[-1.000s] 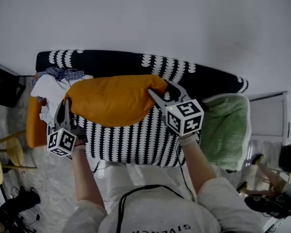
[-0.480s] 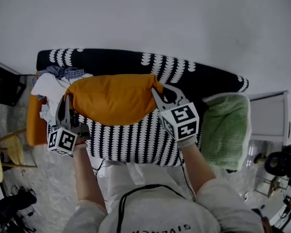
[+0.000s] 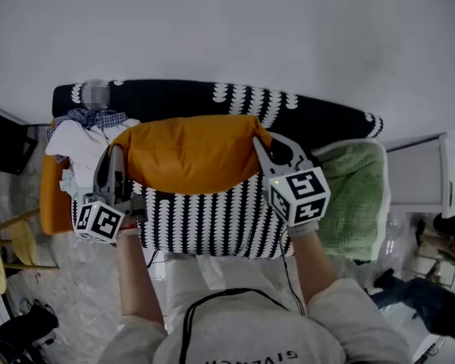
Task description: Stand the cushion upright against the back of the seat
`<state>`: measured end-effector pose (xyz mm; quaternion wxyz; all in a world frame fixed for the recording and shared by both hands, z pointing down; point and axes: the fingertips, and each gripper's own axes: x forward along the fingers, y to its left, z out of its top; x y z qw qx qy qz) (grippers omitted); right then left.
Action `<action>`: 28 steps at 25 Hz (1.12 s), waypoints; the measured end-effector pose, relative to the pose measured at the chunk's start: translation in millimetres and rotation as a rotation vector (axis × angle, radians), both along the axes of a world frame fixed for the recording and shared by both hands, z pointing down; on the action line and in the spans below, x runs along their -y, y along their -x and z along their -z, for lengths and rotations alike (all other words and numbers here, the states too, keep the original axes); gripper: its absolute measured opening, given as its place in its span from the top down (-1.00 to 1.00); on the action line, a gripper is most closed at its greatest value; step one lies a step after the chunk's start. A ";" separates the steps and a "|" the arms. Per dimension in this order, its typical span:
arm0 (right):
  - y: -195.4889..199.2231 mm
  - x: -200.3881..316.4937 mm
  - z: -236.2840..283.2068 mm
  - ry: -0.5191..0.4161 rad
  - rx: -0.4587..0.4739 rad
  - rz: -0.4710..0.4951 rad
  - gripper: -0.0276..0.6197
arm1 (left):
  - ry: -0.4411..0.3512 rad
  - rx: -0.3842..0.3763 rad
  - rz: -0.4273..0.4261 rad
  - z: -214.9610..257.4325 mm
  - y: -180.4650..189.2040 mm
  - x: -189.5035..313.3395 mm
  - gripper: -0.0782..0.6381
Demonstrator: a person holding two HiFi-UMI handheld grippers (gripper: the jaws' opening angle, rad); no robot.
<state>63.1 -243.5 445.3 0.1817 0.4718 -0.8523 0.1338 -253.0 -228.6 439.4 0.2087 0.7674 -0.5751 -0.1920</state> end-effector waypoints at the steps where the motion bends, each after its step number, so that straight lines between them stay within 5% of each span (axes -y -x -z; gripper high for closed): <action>1: -9.4 1.0 2.4 -0.008 -0.006 -0.016 0.77 | 0.002 -0.012 -0.017 -0.5 -10.2 1.4 0.59; 11: -103.6 -10.4 22.9 -0.049 -0.012 -0.223 0.77 | 0.026 -0.103 -0.211 -3.1 -110.2 23.6 0.59; 22: -207.8 -28.3 8.2 -0.002 -0.020 -0.455 0.77 | 0.089 -0.073 -0.420 -15.5 -220.5 57.2 0.59; 28: -242.2 5.5 -7.7 0.006 -0.051 -0.496 0.76 | 0.075 -0.041 -0.427 -18.0 -254.4 92.9 0.59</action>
